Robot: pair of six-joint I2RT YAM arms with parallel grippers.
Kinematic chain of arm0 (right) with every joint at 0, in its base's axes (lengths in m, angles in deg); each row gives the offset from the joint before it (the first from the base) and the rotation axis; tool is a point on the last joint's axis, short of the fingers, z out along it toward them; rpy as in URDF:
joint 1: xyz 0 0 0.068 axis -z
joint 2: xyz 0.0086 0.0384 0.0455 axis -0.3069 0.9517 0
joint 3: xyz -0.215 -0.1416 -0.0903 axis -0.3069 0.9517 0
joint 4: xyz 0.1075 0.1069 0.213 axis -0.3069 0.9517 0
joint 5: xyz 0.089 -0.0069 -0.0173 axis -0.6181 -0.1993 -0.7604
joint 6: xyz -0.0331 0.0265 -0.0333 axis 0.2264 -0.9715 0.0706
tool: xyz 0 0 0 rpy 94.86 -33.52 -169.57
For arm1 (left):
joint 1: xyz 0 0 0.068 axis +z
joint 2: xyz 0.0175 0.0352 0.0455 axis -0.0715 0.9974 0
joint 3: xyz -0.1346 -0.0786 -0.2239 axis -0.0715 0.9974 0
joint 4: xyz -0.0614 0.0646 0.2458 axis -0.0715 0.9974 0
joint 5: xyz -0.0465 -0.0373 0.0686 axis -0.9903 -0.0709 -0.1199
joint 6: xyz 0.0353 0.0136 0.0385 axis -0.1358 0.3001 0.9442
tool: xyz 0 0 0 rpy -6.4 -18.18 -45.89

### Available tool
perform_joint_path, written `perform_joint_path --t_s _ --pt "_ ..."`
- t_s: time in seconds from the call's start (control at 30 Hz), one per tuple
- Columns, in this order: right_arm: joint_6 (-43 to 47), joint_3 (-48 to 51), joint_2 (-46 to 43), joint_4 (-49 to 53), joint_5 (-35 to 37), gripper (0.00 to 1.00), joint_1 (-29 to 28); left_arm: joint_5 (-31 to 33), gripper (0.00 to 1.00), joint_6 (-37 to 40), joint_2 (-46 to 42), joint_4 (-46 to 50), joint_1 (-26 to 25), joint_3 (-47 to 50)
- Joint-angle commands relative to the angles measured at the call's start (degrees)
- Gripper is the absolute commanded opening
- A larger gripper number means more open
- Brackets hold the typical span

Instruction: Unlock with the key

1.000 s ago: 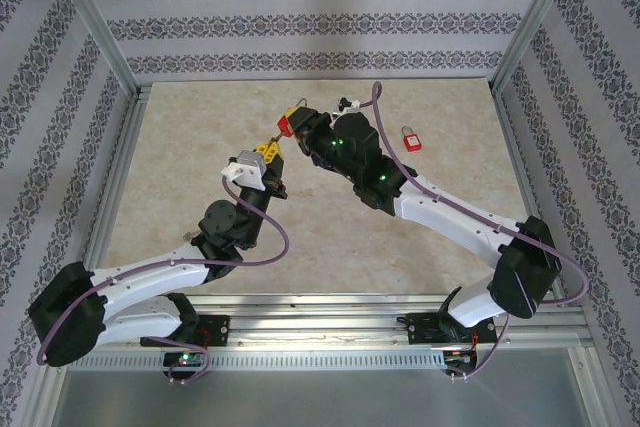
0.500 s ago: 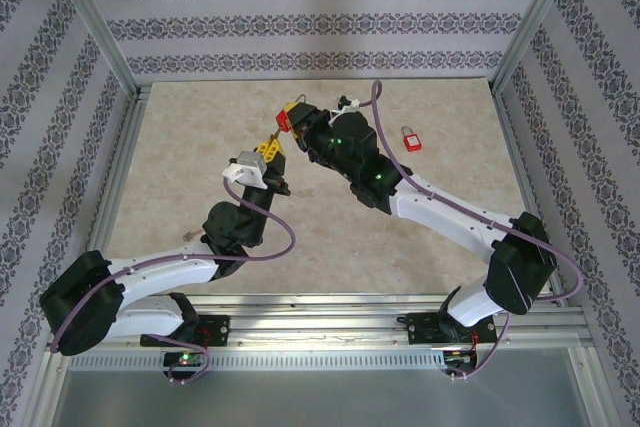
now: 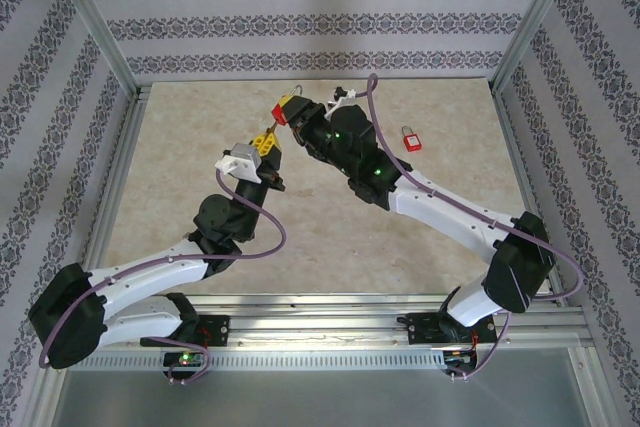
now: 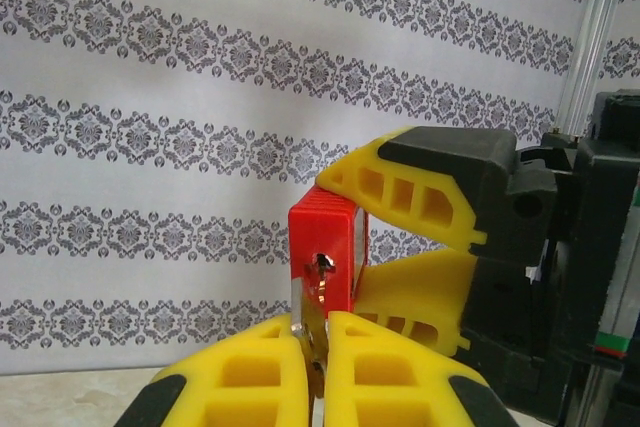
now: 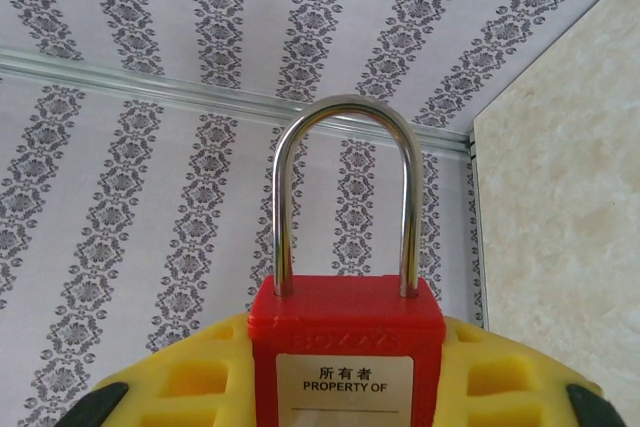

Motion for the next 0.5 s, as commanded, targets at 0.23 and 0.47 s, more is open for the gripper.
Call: perform_joint_path --t_s 0.23,0.47 --pt "4.34 -2.56 2.57 8.66 -10.71 0.00 -4.15 -10.41 0.00 9.34 -2.18 5.83 1.36 -3.85" --pt "4.91 -3.10 3.00 7.99 -12.27 0.00 -4.19 -14.11 0.00 6.78 -4.71 7.58 6.66 -2.63"
